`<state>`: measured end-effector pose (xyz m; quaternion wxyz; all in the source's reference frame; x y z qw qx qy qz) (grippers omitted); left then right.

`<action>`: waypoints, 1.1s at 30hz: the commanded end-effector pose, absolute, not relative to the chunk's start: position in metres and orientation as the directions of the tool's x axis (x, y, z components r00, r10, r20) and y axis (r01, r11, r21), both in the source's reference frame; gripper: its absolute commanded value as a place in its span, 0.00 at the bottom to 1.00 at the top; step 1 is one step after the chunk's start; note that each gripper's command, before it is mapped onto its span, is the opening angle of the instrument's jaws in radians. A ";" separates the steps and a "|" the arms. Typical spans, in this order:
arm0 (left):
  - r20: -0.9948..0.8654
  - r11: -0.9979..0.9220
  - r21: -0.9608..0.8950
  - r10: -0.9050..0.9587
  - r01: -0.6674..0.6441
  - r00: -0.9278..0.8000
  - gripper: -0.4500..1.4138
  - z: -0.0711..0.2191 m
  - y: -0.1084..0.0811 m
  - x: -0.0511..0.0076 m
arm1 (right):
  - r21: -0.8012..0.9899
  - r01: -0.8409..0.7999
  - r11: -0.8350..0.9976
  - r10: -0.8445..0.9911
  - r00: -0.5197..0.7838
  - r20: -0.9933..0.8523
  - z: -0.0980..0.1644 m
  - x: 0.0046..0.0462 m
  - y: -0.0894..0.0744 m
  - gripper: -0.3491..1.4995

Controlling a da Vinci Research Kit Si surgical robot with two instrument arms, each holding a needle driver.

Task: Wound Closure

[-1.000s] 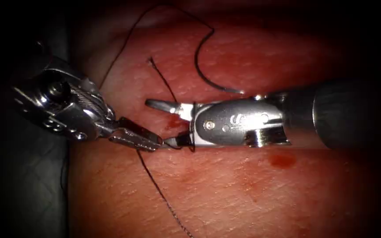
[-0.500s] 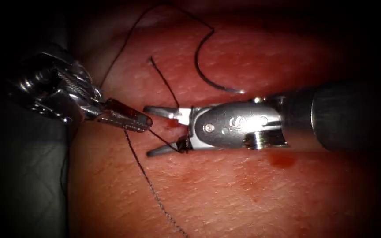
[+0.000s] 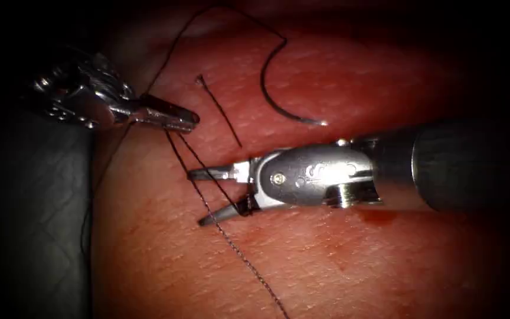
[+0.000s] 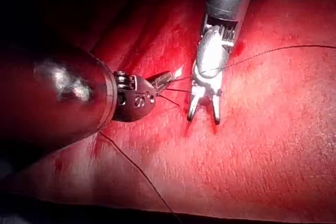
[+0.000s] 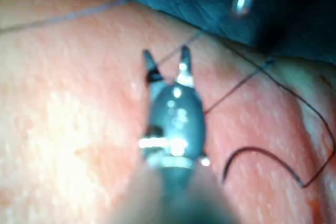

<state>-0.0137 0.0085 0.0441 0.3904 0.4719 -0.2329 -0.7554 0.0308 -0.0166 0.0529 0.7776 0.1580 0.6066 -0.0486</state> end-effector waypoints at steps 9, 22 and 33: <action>-0.526 -0.581 0.738 -0.814 0.343 -0.247 0.00 0.047 0.008 -0.0143 | 0.213 0.310 0.927 0.159 0.189 -0.969 0.053 0.0315 -0.017 0.12; -0.523 -0.576 0.743 -0.817 0.341 -0.241 0.00 0.050 0.008 -0.0139 | 0.253 0.295 0.921 0.246 0.060 -0.967 0.053 0.0316 -0.017 0.16; -0.567 -0.609 0.747 -0.793 0.267 -0.222 0.00 0.047 0.008 -0.0141 | 0.301 0.250 0.920 0.282 0.107 -0.953 0.053 0.0315 -0.017 0.37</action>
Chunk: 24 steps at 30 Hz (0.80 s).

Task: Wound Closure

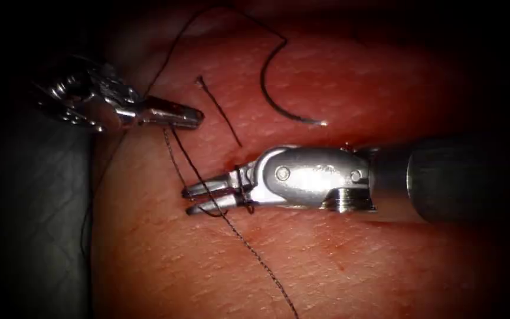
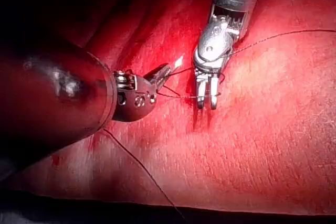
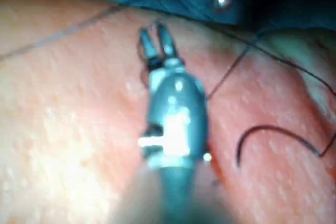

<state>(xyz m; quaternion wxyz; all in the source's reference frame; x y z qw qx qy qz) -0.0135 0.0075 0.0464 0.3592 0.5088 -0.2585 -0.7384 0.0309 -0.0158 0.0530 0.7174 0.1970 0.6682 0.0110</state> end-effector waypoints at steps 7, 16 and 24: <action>-0.586 -0.616 0.750 -0.788 0.241 -0.191 0.00 0.046 0.007 -0.0148 | 0.343 0.242 0.908 0.320 0.129 -0.939 0.053 0.0316 -0.017 0.54; -0.597 -0.617 0.763 -0.787 0.194 -0.155 0.00 0.047 0.008 -0.0154 | 0.393 0.266 0.880 0.359 0.168 -0.918 0.054 0.0320 -0.018 0.65; -0.587 -0.606 0.774 -0.795 0.183 -0.150 0.00 0.048 0.008 -0.0154 | 0.402 0.303 0.864 0.369 0.161 -0.915 0.054 0.0320 -0.018 0.63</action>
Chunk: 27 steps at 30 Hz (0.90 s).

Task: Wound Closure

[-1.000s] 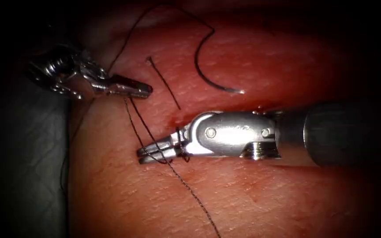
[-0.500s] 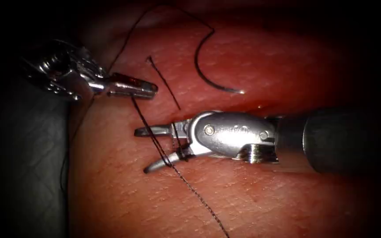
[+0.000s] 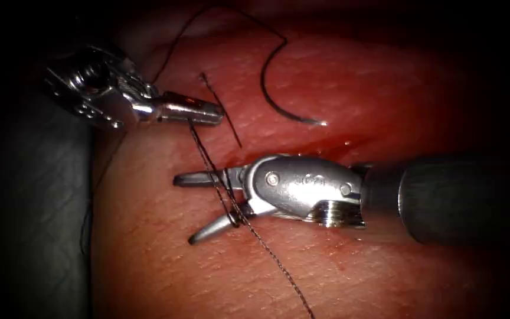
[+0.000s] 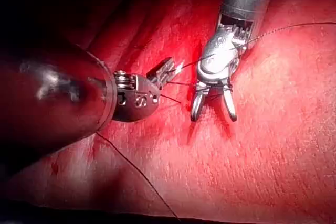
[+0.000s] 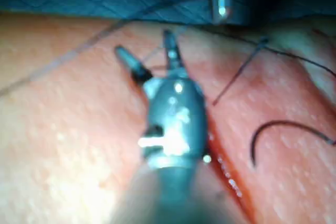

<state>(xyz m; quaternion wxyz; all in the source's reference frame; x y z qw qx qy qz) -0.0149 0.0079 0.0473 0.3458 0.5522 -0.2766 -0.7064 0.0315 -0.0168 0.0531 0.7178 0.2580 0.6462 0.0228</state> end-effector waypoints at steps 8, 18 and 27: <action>-0.573 -0.590 0.785 -0.807 0.186 -0.142 0.00 0.050 0.008 -0.0152 | 0.413 0.342 0.844 0.424 0.045 -0.905 0.053 0.0319 -0.017 0.58; -0.575 -0.591 0.785 -0.807 0.186 -0.136 0.00 0.050 0.008 -0.0149 | 0.443 0.351 0.825 0.513 -0.137 -0.848 0.051 0.0317 -0.016 0.56; -0.600 -0.615 0.765 -0.788 0.192 -0.136 0.00 0.051 0.007 -0.0140 | 0.467 0.308 0.829 0.530 -0.164 -0.832 0.050 0.0307 -0.014 0.55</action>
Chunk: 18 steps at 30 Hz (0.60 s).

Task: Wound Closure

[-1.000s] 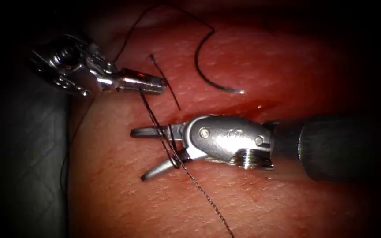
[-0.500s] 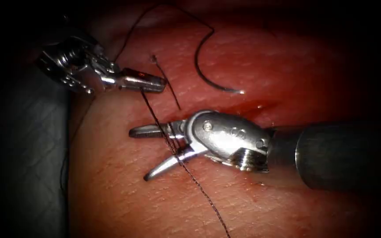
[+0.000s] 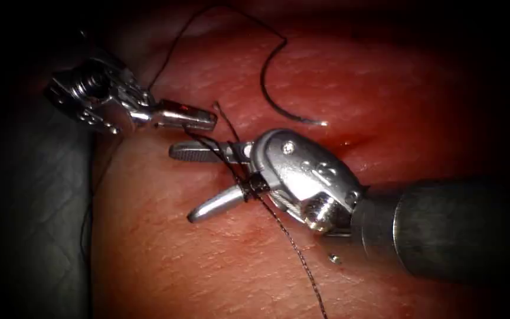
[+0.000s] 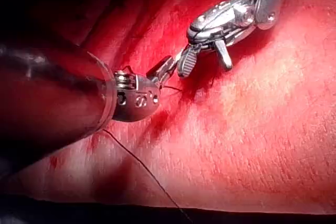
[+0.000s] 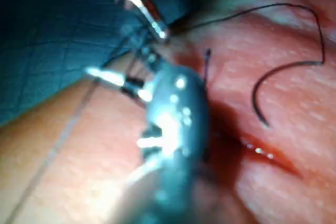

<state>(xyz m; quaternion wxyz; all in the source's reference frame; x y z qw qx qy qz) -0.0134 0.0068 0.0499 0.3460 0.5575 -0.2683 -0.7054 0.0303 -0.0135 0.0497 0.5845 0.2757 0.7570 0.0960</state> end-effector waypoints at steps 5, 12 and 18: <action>-0.615 -0.631 0.747 -0.776 0.211 -0.142 0.00 0.052 0.006 -0.0133 | 0.469 0.299 0.831 0.528 -0.161 -0.834 0.051 0.0306 -0.014 0.54; -0.638 -0.654 0.726 -0.756 0.212 -0.145 0.00 0.053 0.005 -0.0127 | 0.469 0.287 0.836 0.524 -0.159 -0.837 0.051 0.0300 -0.014 0.53; -0.642 -0.657 0.724 -0.753 0.212 -0.144 0.00 0.052 0.005 -0.0126 | 0.468 0.272 0.841 0.519 -0.155 -0.841 0.051 0.0293 -0.014 0.52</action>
